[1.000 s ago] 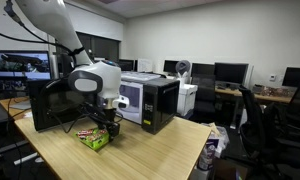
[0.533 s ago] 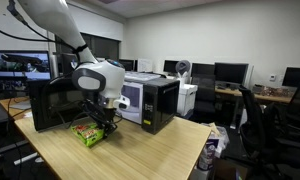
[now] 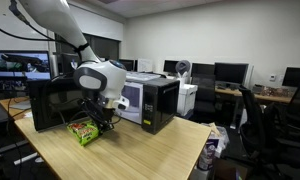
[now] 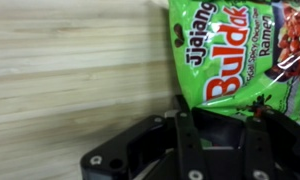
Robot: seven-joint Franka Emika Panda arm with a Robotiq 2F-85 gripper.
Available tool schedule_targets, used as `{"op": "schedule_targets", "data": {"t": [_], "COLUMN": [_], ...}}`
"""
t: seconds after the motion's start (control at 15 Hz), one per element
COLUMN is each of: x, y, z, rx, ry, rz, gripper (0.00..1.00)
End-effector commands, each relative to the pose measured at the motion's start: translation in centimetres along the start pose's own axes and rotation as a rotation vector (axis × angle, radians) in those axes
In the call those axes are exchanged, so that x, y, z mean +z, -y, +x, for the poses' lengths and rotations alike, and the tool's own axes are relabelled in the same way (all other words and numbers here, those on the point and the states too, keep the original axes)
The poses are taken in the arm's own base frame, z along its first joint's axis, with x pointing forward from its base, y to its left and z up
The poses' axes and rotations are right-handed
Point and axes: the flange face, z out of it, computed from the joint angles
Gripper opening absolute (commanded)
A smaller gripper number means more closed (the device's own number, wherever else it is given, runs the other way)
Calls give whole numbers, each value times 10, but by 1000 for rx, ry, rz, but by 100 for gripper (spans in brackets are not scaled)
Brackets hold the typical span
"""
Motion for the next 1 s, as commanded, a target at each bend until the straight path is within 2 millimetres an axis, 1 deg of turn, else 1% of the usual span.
{"op": "schedule_targets", "data": {"t": [0.0, 0.07, 0.2, 0.4, 0.53, 0.73, 0.93], "x": [-5, -6, -17, -41, -57, -78, -102], "y": [1, -1, -8, -21, -26, -24, -13], "z": [2, 4, 9, 18, 25, 36, 46], "rx": [-5, -18, -31, -15, -9, -15, -43], "ry": [-23, -37, -78, -112, -125, -148, -166], "rz": [-37, -87, -172, -242, -270, -306, -327], "gripper": [1, 0, 0, 0, 0, 0, 0]}}
